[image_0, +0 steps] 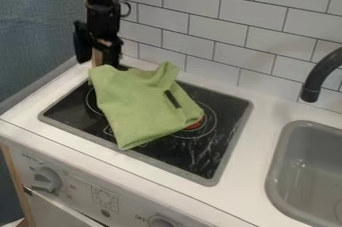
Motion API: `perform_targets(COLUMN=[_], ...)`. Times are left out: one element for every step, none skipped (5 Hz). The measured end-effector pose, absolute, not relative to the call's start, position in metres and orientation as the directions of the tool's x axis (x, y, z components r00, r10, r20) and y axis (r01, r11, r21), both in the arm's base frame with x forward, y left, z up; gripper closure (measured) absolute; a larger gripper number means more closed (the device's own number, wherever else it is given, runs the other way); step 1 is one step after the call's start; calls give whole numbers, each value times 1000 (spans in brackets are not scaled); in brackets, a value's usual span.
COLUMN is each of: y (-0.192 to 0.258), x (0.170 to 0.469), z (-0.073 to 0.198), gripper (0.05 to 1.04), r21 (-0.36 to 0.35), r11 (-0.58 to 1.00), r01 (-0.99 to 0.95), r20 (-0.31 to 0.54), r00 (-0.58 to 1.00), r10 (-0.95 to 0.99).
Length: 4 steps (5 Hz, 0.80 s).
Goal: Unfold the cloth from bottom right to top left
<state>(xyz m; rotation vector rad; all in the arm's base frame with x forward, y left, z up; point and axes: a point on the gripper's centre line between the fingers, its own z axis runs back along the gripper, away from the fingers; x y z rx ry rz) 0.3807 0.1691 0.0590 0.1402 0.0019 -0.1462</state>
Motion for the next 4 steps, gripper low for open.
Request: perform_targets(y=[164, 159, 154, 154], x=[378, 376, 372, 372], z=[77, 102, 113, 114], gripper=[83, 84, 84, 84], r21=[136, 146, 141, 144], r11=[979, 977, 976, 975], r01=[154, 153, 166, 169], r20=[26, 82, 111, 115], r00=[987, 983, 977, 976], r10=[-158, -166, -183, -186])
